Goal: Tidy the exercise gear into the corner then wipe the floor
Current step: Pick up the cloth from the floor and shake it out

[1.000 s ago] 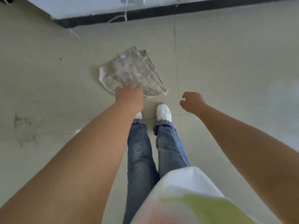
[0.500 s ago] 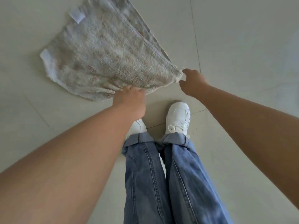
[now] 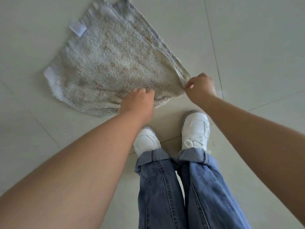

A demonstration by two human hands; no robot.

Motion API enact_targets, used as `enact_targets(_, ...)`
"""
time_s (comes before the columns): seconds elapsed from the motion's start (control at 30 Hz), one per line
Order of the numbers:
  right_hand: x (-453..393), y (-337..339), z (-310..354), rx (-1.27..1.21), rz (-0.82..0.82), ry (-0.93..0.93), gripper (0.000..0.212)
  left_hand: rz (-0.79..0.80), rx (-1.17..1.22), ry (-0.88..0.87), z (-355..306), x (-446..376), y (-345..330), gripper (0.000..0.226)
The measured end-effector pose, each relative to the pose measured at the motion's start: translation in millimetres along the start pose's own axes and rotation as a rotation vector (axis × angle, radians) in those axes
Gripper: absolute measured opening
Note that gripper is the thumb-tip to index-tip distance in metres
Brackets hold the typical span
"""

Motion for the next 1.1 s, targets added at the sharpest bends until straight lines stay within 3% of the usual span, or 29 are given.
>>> enact_targets(0.2,52.0,27.2,8.5,-0.107,-0.09,0.424,0.015,-0.258,0.118,-0.13,-15.6,-1.7,32.8,0.059)
enact_targets(0.3,78.6,45.5,6.2,-0.148,-0.097,0.558,0.009,-0.247,0.145,-0.175,-28.9,-1.0,52.2,0.036)
enact_targets(0.4,99.6,68.2,4.2,-0.139,-0.175,0.673,0.006,-0.272,0.183,-0.303,-37.2,13.6,68.9,0.026)
enact_targets(0.5,122.0,92.8,15.0,-0.093,-0.167,0.766,0.022,-0.362,0.29,-0.373,-35.3,47.5,86.9,0.023)
enact_targets(0.63,156.9,120.4,44.3,0.006,-0.138,0.768,0.036,-0.359,0.319,-0.273,-12.4,101.4,111.7,0.035)
enact_targets(0.83,207.4,171.2,77.2,0.125,-0.05,0.628,0.03,-0.481,0.36,-0.208,-8.5,187.6,181.0,0.046)
enact_targets(0.9,232.4,190.7,78.2,0.149,-0.108,0.65,0.027,-0.485,0.336,-0.227,-18.0,217.6,204.4,0.046)
enact_targets(1.03,297.8,247.6,66.8,-0.049,-0.141,0.758,0.038,-0.5,0.29,-0.285,-46.7,271.0,256.4,0.033)
enact_targets(1.1,325.2,279.0,56.0,-0.029,-0.193,0.749,0.026,-0.518,0.25,-0.331,-66.1,296.0,286.0,0.026)
Point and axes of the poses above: each hand's wrist, its own x-axis away from the middle knuckle, its own y-axis out of the back of the hand, z = x × y, the point moved 5 cm from there along -x, towards the middle knuckle, and after that the axes turned 4 degrees about x, right-handed, at the moved point
